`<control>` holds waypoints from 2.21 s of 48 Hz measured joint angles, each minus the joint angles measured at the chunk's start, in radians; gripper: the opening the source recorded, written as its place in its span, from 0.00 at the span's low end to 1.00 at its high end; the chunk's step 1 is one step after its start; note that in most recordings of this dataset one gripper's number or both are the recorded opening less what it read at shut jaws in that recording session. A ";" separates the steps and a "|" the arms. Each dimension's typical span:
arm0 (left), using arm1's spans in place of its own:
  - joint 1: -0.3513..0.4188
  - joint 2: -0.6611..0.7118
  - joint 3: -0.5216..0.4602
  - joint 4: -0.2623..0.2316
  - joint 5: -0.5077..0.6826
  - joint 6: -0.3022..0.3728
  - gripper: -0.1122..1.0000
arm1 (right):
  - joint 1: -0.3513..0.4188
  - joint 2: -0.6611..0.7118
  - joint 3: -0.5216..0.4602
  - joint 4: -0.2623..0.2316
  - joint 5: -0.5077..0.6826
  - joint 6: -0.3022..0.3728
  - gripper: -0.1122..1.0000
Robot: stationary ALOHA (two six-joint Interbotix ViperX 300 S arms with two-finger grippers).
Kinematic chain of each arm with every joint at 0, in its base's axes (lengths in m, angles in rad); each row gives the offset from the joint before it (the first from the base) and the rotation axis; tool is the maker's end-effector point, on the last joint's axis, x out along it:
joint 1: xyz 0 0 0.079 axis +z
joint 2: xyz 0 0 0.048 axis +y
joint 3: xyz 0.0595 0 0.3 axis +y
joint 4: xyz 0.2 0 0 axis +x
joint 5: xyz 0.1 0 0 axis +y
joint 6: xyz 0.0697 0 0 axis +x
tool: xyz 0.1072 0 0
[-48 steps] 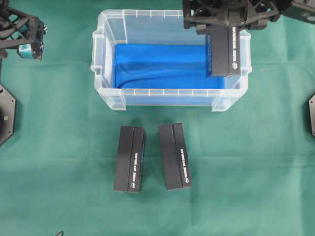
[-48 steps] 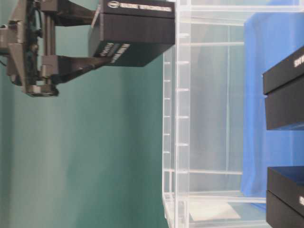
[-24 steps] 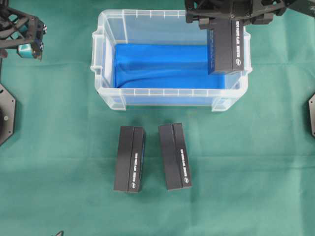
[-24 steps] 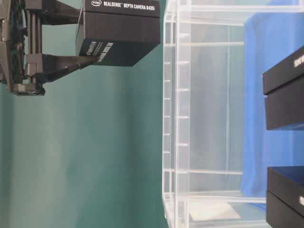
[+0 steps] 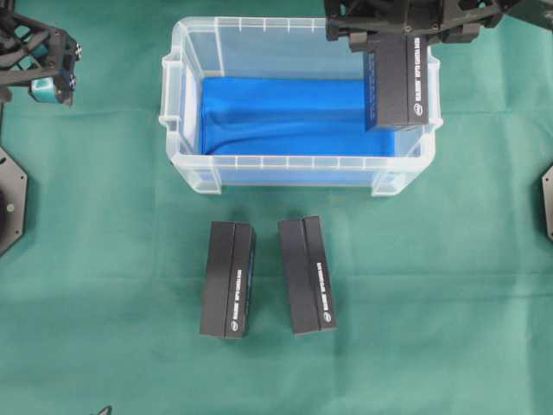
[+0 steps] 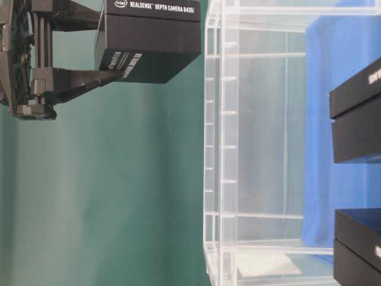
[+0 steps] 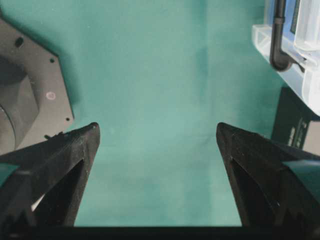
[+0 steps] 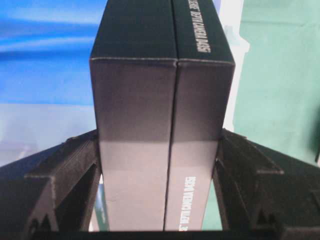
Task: Take out the box from the case.
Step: 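Lift the right black box up out of the case, then carry the box forward and lower it right of the middle box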
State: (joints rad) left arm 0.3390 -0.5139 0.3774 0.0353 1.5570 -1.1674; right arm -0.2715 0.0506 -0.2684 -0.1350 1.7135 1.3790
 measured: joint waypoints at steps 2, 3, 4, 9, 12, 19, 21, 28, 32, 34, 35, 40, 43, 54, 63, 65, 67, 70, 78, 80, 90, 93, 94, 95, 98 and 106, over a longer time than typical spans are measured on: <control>0.002 0.002 0.000 0.000 0.000 -0.002 0.96 | 0.002 0.000 0.000 0.000 0.000 0.000 0.68; 0.002 0.002 0.000 0.002 0.000 -0.002 0.96 | 0.002 0.000 0.000 0.000 0.000 0.000 0.68; 0.000 0.002 0.000 0.000 0.000 -0.002 0.96 | 0.000 0.000 0.000 0.000 -0.002 0.000 0.68; 0.002 0.002 0.000 0.002 0.000 -0.002 0.96 | 0.000 0.002 0.000 0.000 0.000 0.000 0.68; 0.000 0.002 0.000 0.000 0.002 -0.002 0.96 | 0.002 0.000 0.000 0.000 0.000 0.000 0.68; 0.000 0.000 0.000 0.002 0.002 -0.002 0.96 | 0.000 0.002 0.000 0.000 -0.002 0.000 0.68; 0.000 -0.003 0.002 0.002 0.002 -0.002 0.96 | 0.002 0.000 0.002 0.000 0.000 0.000 0.68; 0.002 -0.011 0.011 0.000 0.002 -0.003 0.96 | 0.005 0.000 0.000 0.000 0.000 0.000 0.68; 0.000 -0.014 0.012 0.002 0.002 -0.005 0.96 | 0.011 0.000 0.000 0.000 0.002 0.000 0.68; 0.002 -0.014 0.012 0.000 0.005 -0.005 0.96 | 0.018 0.000 0.000 0.000 0.005 0.003 0.68; 0.002 -0.015 0.012 0.002 0.005 -0.005 0.96 | 0.021 0.000 0.000 0.000 0.008 0.003 0.68; 0.000 -0.015 0.014 0.000 0.009 -0.006 0.96 | 0.049 -0.002 0.002 0.000 0.031 0.012 0.68; 0.002 -0.015 0.014 0.000 0.012 -0.005 0.96 | 0.071 -0.005 0.000 0.000 0.046 0.023 0.68; 0.000 -0.015 0.014 0.000 0.018 -0.006 0.96 | 0.179 -0.014 0.000 -0.002 0.077 0.106 0.68; 0.000 -0.015 0.014 0.002 0.018 -0.006 0.96 | 0.276 -0.015 0.000 -0.002 0.098 0.195 0.68; 0.002 -0.015 0.014 0.000 0.018 -0.006 0.96 | 0.293 -0.015 0.000 -0.002 0.100 0.212 0.68; 0.000 -0.015 0.014 0.002 0.018 -0.006 0.96 | 0.316 -0.015 0.002 -0.005 0.101 0.238 0.68; 0.002 -0.015 0.014 0.002 0.018 -0.006 0.96 | 0.342 -0.015 0.000 -0.006 0.101 0.268 0.68; 0.002 -0.015 0.014 0.000 0.018 -0.006 0.96 | 0.443 -0.014 0.000 -0.008 0.104 0.385 0.68; 0.000 -0.015 0.014 0.000 0.018 -0.008 0.96 | 0.466 -0.015 0.000 -0.008 0.101 0.407 0.68; 0.000 -0.015 0.014 0.000 0.018 -0.008 0.96 | 0.569 -0.015 0.000 -0.005 0.101 0.518 0.68; 0.000 -0.015 0.014 0.002 0.018 -0.008 0.96 | 0.592 -0.015 0.000 -0.005 0.101 0.537 0.68; 0.002 -0.015 0.014 0.000 0.018 -0.006 0.96 | 0.597 -0.015 0.000 -0.003 0.101 0.543 0.68; 0.000 -0.015 0.014 0.000 0.018 -0.008 0.96 | 0.600 -0.014 0.000 -0.005 0.100 0.545 0.68; 0.000 -0.017 0.014 0.002 0.018 -0.008 0.96 | 0.606 -0.014 0.002 -0.005 0.101 0.549 0.68; 0.002 -0.015 0.014 0.000 0.018 -0.009 0.96 | 0.603 -0.014 0.000 -0.005 0.104 0.551 0.68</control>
State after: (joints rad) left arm 0.3405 -0.5292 0.3912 0.0353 1.5754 -1.1766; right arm 0.3313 0.0368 -0.2684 -0.1396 1.8178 1.9297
